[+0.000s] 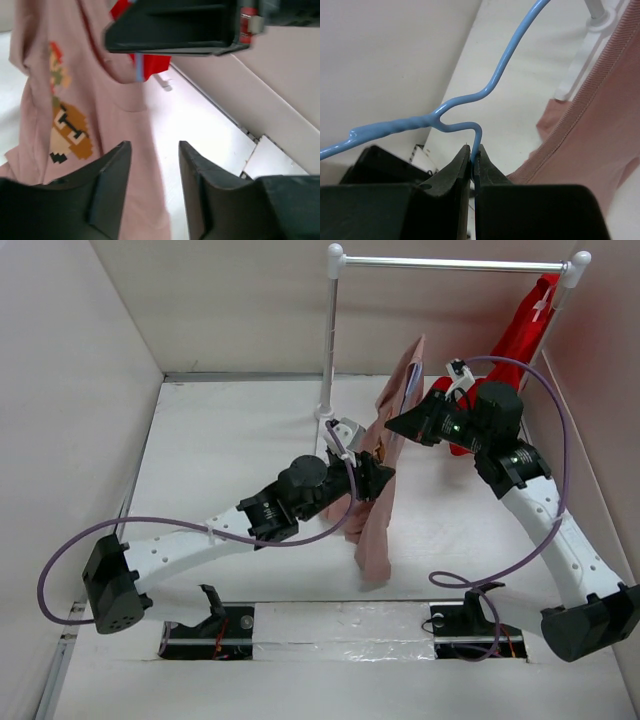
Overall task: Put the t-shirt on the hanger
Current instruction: Place the hanger at the clothesline.
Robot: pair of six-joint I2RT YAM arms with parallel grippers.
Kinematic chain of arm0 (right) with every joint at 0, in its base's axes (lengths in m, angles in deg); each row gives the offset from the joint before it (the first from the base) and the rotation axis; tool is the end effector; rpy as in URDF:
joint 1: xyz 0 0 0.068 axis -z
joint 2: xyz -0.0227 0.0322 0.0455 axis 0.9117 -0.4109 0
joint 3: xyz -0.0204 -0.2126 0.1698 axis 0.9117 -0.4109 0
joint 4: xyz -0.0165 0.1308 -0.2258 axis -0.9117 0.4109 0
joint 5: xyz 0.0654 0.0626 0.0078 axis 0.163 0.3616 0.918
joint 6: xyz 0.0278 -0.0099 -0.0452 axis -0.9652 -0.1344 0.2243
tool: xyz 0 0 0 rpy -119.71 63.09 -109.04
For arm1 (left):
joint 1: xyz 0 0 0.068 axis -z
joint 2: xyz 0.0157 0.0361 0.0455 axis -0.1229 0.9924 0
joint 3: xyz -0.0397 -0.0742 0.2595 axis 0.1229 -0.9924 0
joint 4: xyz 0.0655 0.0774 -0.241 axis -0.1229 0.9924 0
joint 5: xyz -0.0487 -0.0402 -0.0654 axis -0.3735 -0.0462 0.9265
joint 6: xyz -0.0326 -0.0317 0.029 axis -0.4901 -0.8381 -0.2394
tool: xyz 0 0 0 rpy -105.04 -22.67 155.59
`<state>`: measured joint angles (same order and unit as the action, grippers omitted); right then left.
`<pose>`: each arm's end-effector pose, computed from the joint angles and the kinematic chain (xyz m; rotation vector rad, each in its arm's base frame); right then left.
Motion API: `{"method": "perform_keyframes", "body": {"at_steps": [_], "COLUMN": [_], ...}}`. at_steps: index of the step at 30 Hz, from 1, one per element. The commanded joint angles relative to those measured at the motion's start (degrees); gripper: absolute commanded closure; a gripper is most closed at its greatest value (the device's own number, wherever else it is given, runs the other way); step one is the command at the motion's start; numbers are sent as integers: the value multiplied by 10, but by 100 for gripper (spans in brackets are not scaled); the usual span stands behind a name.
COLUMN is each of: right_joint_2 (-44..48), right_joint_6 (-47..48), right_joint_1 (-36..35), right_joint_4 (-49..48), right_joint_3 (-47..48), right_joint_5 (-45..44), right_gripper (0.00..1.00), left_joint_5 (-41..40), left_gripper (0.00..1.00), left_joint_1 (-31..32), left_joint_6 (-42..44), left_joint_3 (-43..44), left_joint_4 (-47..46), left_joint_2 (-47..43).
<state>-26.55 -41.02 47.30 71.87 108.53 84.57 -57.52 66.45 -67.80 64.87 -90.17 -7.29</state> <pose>0.2380 0.0976 0.4114 -0.0796 1.9215 1.1239 0.1566 -0.2561 0.3703 0.4509 1.5121 -0.9953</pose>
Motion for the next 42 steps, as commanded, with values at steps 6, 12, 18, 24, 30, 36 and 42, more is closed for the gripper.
{"method": "perform_keyframes", "body": {"at_steps": [6, 12, 18, 24, 30, 36, 42], "right_joint_2": [30, 37, 33, 26, 21, 16, 27], "right_joint_6": [-31, -34, -42, -57, -60, -59, -32], "right_joint_1": [14, 19, 59, 59, 41, 41, 28], "right_joint_4": [-95, -93, -100, -123, -137, -137, -100], "right_joint_3": [-2, -3, 3, -4, -26, -17, -6], "right_joint_5": [69, 94, 119, 141, 148, 133, 61], "right_gripper": [100, 100, 100, 100, 100, 100, 98], "left_joint_5": [-64, -54, -44, -42, -31, -24, -11], "left_gripper": [52, 59, 63, 81, 77, 100, 100], "left_joint_1": [6, 6, 6, 6, 6, 6, 6], "left_joint_6": [63, 68, 65, 67, 69, 49, 27], "left_joint_3": [120, 160, 165, 178, 205, 198, 202], "left_joint_4": [1, 9, 14, 18, 29, 21, 14], "left_joint_2": [45, 88, 87, 99, 122, 115, 102]}}
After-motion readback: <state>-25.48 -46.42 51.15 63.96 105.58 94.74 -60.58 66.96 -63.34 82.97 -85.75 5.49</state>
